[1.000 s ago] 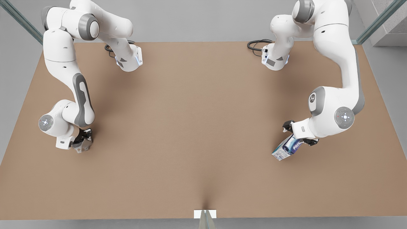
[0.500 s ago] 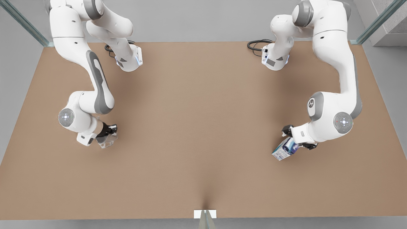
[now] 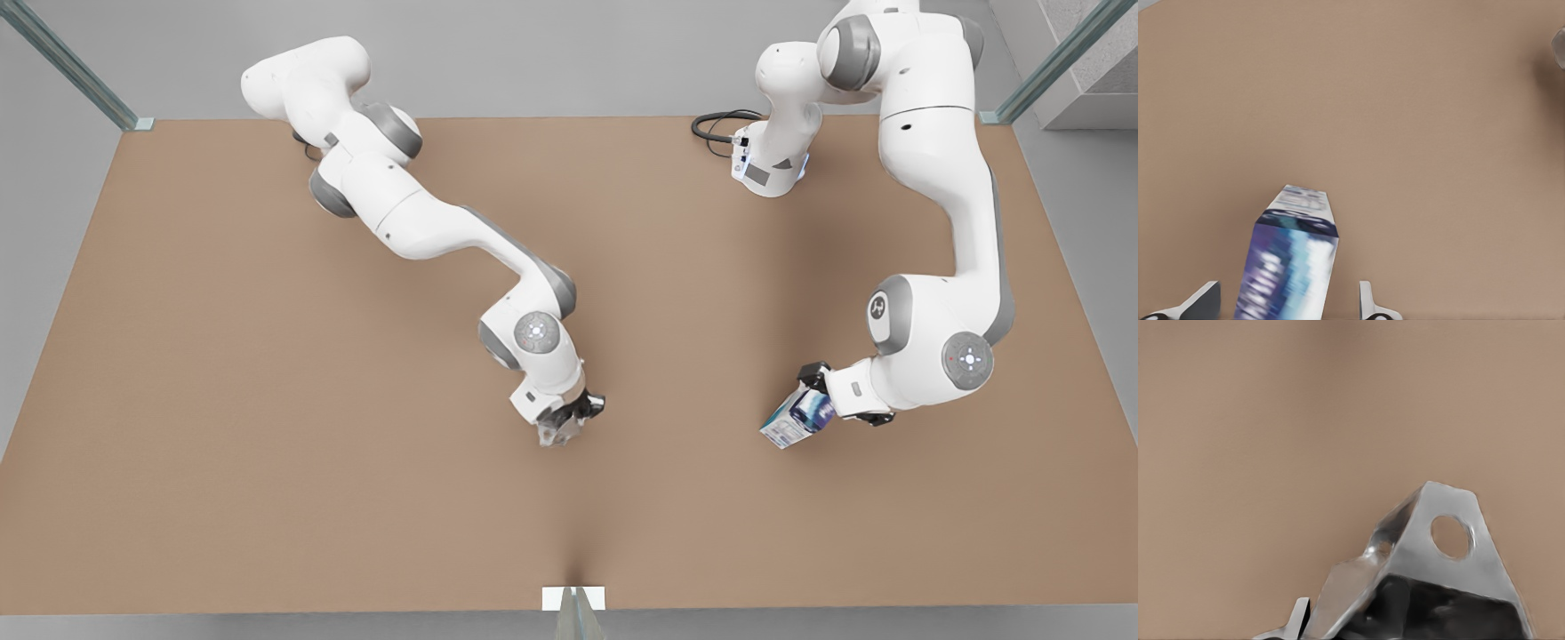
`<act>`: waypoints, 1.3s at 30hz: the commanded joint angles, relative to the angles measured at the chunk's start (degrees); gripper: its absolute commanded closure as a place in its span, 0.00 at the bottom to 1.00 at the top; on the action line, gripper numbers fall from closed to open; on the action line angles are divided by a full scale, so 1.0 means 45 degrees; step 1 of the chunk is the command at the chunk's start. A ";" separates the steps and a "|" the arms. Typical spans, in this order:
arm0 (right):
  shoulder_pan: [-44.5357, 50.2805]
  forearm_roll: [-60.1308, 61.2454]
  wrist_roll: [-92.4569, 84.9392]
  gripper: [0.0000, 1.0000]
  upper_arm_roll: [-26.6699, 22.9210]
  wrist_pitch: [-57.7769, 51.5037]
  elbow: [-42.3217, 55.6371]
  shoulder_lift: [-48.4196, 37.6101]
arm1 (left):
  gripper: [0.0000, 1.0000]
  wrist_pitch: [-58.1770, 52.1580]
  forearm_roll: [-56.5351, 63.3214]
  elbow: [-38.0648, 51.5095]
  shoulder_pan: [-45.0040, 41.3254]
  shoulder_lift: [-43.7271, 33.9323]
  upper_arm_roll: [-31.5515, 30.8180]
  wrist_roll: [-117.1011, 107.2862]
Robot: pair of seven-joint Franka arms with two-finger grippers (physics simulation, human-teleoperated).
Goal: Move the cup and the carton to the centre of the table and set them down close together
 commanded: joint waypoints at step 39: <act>-0.8766 0.5642 -1.0742 0.00 -0.3852 -0.9473 -0.8468 -1.3737 | 0.47 -0.2716 -0.0235 -0.0059 -0.4128 -0.2169 -0.2929 -1.1347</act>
